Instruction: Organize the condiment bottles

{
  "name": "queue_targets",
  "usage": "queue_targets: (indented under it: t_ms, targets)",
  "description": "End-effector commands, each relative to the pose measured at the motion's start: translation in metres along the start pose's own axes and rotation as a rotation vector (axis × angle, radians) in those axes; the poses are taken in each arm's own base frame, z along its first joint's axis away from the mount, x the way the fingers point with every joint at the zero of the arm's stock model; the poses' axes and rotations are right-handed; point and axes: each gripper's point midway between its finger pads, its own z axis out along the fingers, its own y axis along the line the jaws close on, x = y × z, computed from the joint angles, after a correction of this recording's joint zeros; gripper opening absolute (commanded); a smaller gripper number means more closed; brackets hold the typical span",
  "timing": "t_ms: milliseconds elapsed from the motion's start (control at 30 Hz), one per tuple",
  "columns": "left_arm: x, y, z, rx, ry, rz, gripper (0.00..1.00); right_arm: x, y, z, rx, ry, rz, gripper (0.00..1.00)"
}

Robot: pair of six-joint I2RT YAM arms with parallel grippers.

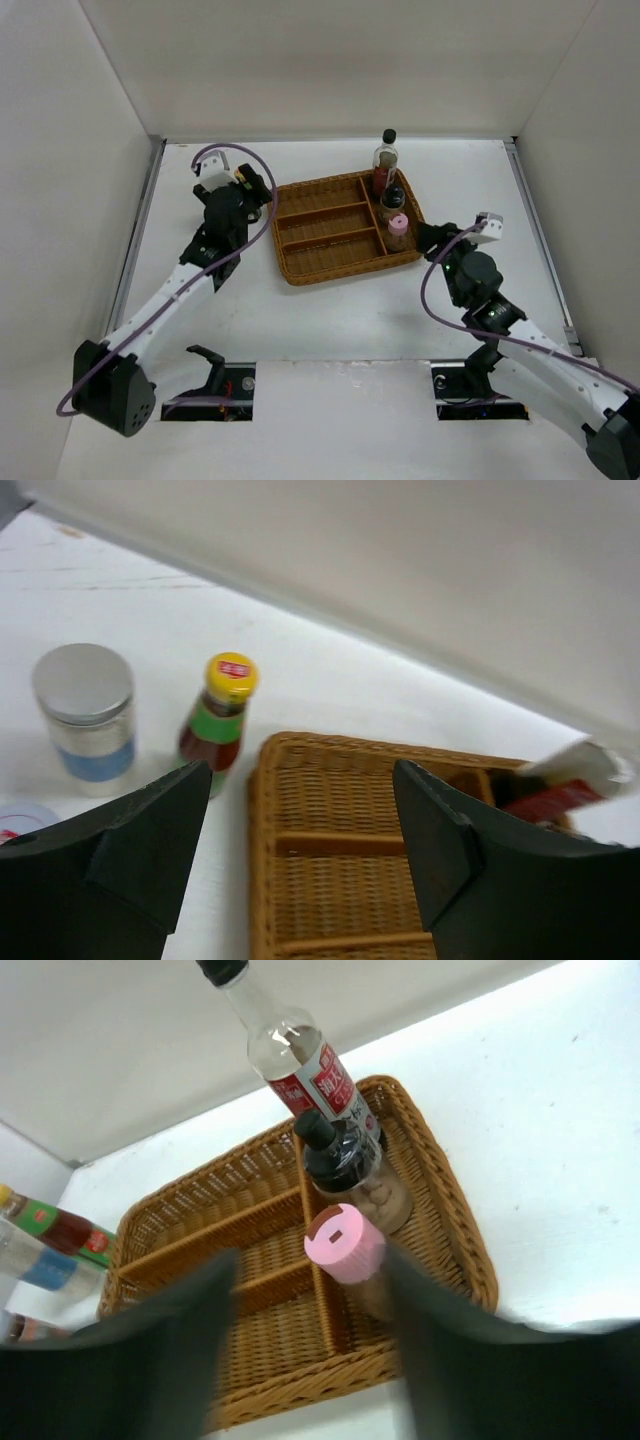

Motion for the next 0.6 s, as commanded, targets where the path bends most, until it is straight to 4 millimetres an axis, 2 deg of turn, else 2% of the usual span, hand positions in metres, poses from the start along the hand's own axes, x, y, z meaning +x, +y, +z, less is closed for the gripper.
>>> queue_targets:
  t_ms: [0,33,67,133,167,200,267,300,433,567]
  targets:
    - [-0.015,0.008,0.019,-0.04,-0.002,0.054,0.72,-0.004,-0.005,-0.007,-0.016,-0.053,0.102,0.41]
    - [-0.017,0.008,0.025,-0.046,0.001,0.067,0.72,-0.003,-0.006,-0.009,-0.022,-0.056,0.126,0.37]
    - [-0.018,0.006,0.03,-0.047,0.005,0.078,0.72,0.0,-0.005,-0.011,-0.029,-0.052,0.143,0.37]
    - [-0.019,0.005,0.04,-0.063,0.015,0.116,0.74,0.005,-0.003,-0.01,-0.045,-0.037,0.151,0.41]
    - [-0.019,0.005,0.045,-0.075,0.024,0.135,0.76,0.009,-0.001,-0.01,-0.059,-0.024,0.151,0.49]
    - [-0.016,0.004,0.049,-0.077,0.038,0.15,0.76,0.015,0.001,-0.008,-0.071,-0.008,0.152,0.62]
    - [-0.012,0.005,0.057,-0.093,0.062,0.175,0.76,0.019,0.006,-0.007,-0.093,0.008,0.161,0.78]
    - [-0.01,0.006,0.061,-0.099,0.072,0.188,0.77,0.02,0.011,-0.007,-0.112,0.016,0.168,0.82]
    - [0.004,0.012,0.076,-0.127,0.126,0.24,0.77,0.023,0.014,-0.007,-0.131,0.028,0.173,0.85]
    - [0.013,0.018,0.085,-0.161,0.143,0.257,0.72,0.02,0.017,-0.009,-0.147,0.022,0.176,0.85]
